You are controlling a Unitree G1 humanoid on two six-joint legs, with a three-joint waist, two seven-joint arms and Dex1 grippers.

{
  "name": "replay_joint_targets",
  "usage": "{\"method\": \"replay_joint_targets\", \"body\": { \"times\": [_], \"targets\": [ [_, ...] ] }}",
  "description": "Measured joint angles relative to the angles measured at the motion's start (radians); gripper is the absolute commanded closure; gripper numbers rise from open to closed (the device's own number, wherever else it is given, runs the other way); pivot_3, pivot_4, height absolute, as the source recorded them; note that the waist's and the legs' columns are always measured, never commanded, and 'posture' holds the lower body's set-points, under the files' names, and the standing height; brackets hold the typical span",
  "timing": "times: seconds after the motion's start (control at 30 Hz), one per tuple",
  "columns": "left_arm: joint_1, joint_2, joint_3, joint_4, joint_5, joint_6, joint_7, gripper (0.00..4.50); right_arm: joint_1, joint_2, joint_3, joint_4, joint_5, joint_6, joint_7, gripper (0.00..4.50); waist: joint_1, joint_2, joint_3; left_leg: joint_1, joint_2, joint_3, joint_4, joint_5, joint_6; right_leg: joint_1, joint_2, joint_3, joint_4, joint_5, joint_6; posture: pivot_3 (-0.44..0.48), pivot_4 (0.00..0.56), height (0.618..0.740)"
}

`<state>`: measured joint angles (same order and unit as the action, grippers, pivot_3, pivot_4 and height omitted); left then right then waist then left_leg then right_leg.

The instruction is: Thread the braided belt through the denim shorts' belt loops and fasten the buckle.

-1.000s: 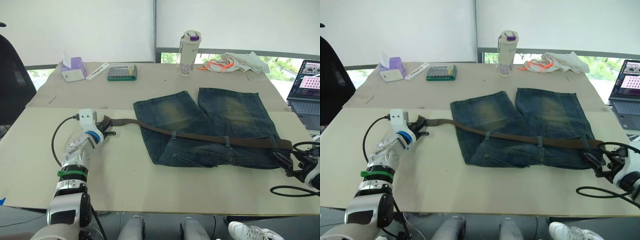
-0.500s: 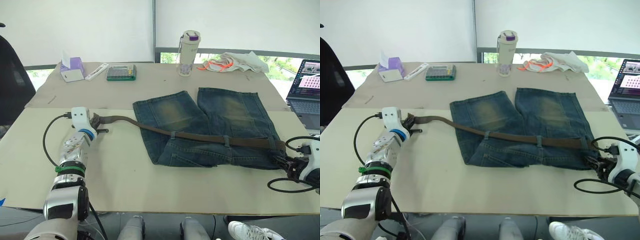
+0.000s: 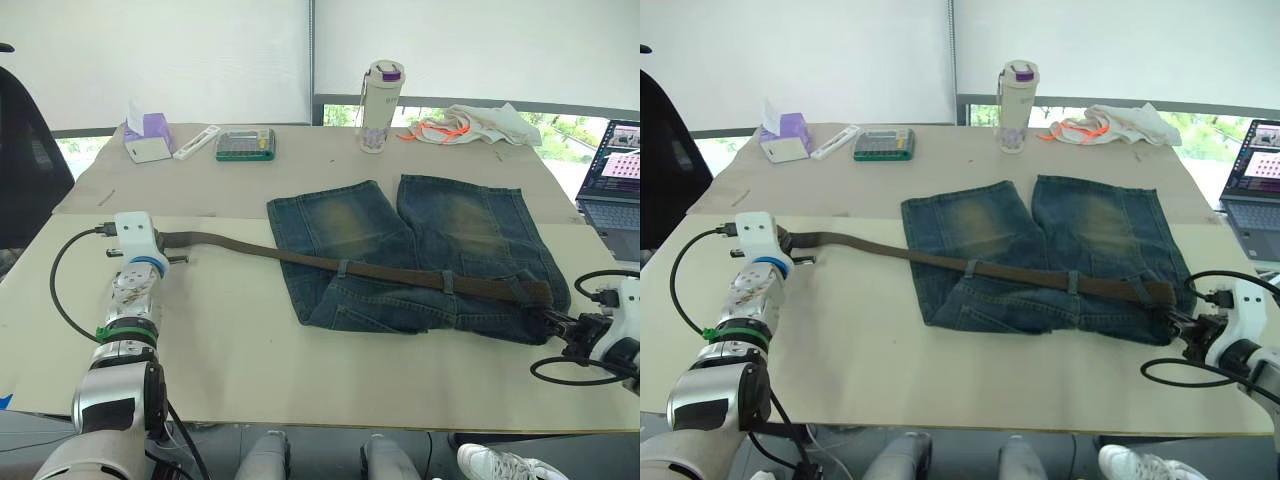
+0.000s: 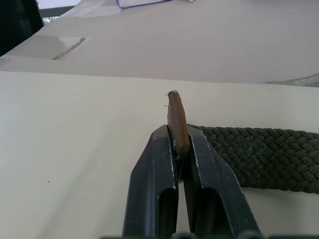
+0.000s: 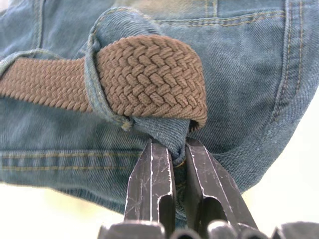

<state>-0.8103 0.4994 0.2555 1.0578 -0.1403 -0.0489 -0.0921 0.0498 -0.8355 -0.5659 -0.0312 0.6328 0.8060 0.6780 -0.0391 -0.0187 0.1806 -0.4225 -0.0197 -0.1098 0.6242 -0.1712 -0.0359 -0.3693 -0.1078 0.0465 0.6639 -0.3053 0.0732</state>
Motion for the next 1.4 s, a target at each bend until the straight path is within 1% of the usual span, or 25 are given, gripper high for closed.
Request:
{"method": "replay_joint_targets", "body": {
  "times": [0.03,0.07,0.13,0.2,0.27,0.3,0.33,0.37,0.47,0.57,0.6,0.7,0.77,0.8,0.87,0.9,1.03,1.07,1.27,1.4],
  "targets": [
    [0.0,-0.003,0.0,-0.001,-0.001,0.0,-0.01,4.5,0.005,-0.014,-0.001,0.0,-0.001,-0.001,0.012,2.97,0.0,0.0,0.0,0.0,0.0,0.0,0.0,0.0,0.0,0.0,0.0,0.0,0.0,0.0,0.0,0.0,0.15,0.74],
    [0.0,-0.013,-0.001,-0.007,-0.004,0.0,-0.028,4.5,0.013,-0.047,-0.006,0.0,-0.002,-0.007,0.049,2.52,0.0,0.0,0.0,0.0,0.0,0.0,0.0,0.0,0.0,0.0,0.0,0.0,0.0,0.0,0.0,0.0,0.15,0.74],
    [0.002,-0.025,-0.003,-0.021,-0.005,0.0,-0.045,4.5,0.014,-0.105,-0.009,0.002,-0.002,-0.016,0.111,1.88,0.001,0.0,0.0,0.0,0.0,0.0,0.0,0.0,0.0,0.0,0.0,0.0,0.0,0.0,0.0,0.0,0.15,0.74],
    [0.005,-0.027,-0.003,-0.022,-0.004,0.0,-0.044,4.5,-0.013,-0.174,-0.009,0.02,-0.004,-0.024,0.175,1.16,-0.001,0.0,0.0,0.0,0.0,0.0,0.0,0.0,0.0,0.0,0.0,0.0,0.0,0.0,0.0,0.0,0.15,0.74],
    [0.008,-0.027,-0.002,-0.025,-0.002,0.001,-0.038,4.5,-0.049,-0.22,-0.005,0.052,-0.016,-0.038,0.21,0.49,-0.003,0.0,0.0,0.0,0.0,0.0,0.0,0.0,0.0,0.0,0.0,0.0,0.0,0.0,0.0,0.0,0.15,0.74],
    [0.015,-0.024,-0.002,-0.029,0.001,0.001,-0.032,4.5,-0.095,-0.238,0.018,0.084,-0.026,-0.04,0.226,0.14,-0.007,0.0,0.0,0.001,0.0,0.0,0.001,0.0,0.0,0.001,0.0,0.0,0.0,0.0,0.0,0.0,0.15,0.74],
    [0.022,-0.024,-0.002,-0.037,0.002,0.001,-0.03,4.5,-0.142,-0.253,0.046,0.113,-0.038,-0.041,0.236,0.02,-0.009,0.0,0.0,0.001,0.0,0.0,0.001,0.0,0.0,0.001,0.0,0.0,0.0,0.0,0.0,0.0,0.15,0.74],
    [0.024,-0.026,-0.002,-0.042,0.002,0.002,-0.029,4.5,-0.169,-0.262,0.068,0.129,-0.047,-0.041,0.239,0.02,-0.008,0.0,0.0,0.001,0.0,0.0,0.0,0.0,0.0,0.001,0.0,0.0,0.0,0.0,0.0,0.0,0.15,0.74],
    [0.037,-0.032,0.0,-0.065,0.001,0.005,-0.028,4.5,-0.312,-0.273,0.205,0.221,-0.098,-0.041,0.271,0.02,-0.007,0.0,0.0,0.0,0.0,0.0,0.001,0.0,0.0,0.001,0.0,0.0,0.0,0.0,0.0,0.0,0.15,0.74],
    [0.045,-0.042,0.002,-0.085,-0.001,0.008,-0.028,4.5,-0.42,-0.272,0.306,0.311,-0.145,-0.039,0.283,0.02,-0.004,0.0,0.0,0.0,0.0,0.0,0.001,0.0,0.0,0.0,-0.001,0.0,0.0,0.0,0.0,0.0,0.15,0.74],
    [0.054,-0.043,0.003,-0.098,-0.001,0.01,-0.027,4.5,-0.475,-0.272,0.351,0.363,-0.167,-0.038,0.294,0.02,-0.004,0.0,0.0,0.0,0.0,0.0,0.001,0.0,0.0,0.0,-0.001,0.0,0.0,0.0,0.0,0.0,0.15,0.74],
    [0.07,-0.047,0.005,-0.117,-0.002,0.011,-0.027,4.5,-0.551,-0.273,0.442,0.446,-0.225,-0.038,0.348,0.84,-0.002,0.0,0.0,0.0,-0.001,0.0,0.001,0.0,0.0,0.0,-0.001,0.0,0.0,0.0,0.001,0.0,0.15,0.74],
    [0.077,-0.047,0.005,-0.127,-0.003,0.012,-0.027,4.5,-0.569,-0.272,0.489,0.477,-0.249,-0.039,0.382,1.5,-0.003,0.0,0.0,0.0,-0.001,0.0,0.001,0.0,0.0,0.0,-0.001,0.0,0.0,0.0,0.001,0.0,0.15,0.74],
    [0.081,-0.046,0.008,-0.131,-0.005,0.014,-0.027,4.5,-0.581,-0.272,0.511,0.495,-0.263,-0.041,0.401,1.91,-0.003,0.0,0.0,0.0,-0.001,0.0,0.001,0.0,0.0,0.0,-0.001,0.0,0.0,0.0,0.001,0.0,0.15,0.74],
    [0.087,-0.046,0.012,-0.141,-0.006,0.022,-0.024,4.5,-0.599,-0.272,0.518,0.516,-0.277,-0.051,0.425,2.54,-0.003,0.0,0.0,0.0,-0.001,0.0,0.001,0.0,0.0,0.0,-0.001,0.0,0.0,0.0,0.001,0.0,0.15,0.74],
    [0.092,-0.045,0.014,-0.149,-0.006,0.026,-0.021,4.5,-0.611,-0.272,0.518,0.526,-0.279,-0.053,0.436,2.98,-0.005,0.0,0.0,0.0,-0.001,0.0,0.001,0.0,0.0,0.0,-0.001,0.0,0.0,0.0,0.001,0.0,0.15,0.74],
    [0.115,-0.045,0.017,-0.175,-0.006,0.032,-0.018,4.5,-0.623,-0.273,0.516,0.543,-0.279,-0.058,0.471,4.26,-0.007,0.0,0.0,0.0,0.0,0.0,0.001,0.0,0.0,0.0,-0.001,0.0,0.001,0.0,0.001,0.0,0.15,0.74],
    [0.118,-0.045,0.017,-0.178,-0.006,0.032,-0.017,4.5,-0.623,-0.273,0.512,0.549,-0.279,-0.058,0.473,4.41,-0.007,0.0,0.0,0.0,-0.001,0.0,0.001,0.0,0.0,0.0,-0.001,0.0,0.001,0.0,0.001,0.0,0.15,0.74],
    [0.12,-0.038,0.016,-0.168,-0.003,0.029,-0.002,4.5,-0.616,-0.272,0.434,0.602,-0.263,-0.054,0.435,4.41,-0.008,0.0,-0.001,0.0,-0.001,0.0,0.001,0.0,0.0,0.0,-0.001,0.0,0.001,0.0,0.0,0.0,0.15,0.74],
    [0.105,-0.024,0.007,-0.13,0.023,0.031,0.056,4.5,-0.553,-0.272,0.379,0.557,-0.222,-0.01,0.427,4.41,-0.01,0.001,-0.001,0.001,-0.001,0.0,0.001,0.0,0.0,0.0,-0.001,0.0,0.001,0.0,0.001,0.0,0.15,0.74]
  ]
}}
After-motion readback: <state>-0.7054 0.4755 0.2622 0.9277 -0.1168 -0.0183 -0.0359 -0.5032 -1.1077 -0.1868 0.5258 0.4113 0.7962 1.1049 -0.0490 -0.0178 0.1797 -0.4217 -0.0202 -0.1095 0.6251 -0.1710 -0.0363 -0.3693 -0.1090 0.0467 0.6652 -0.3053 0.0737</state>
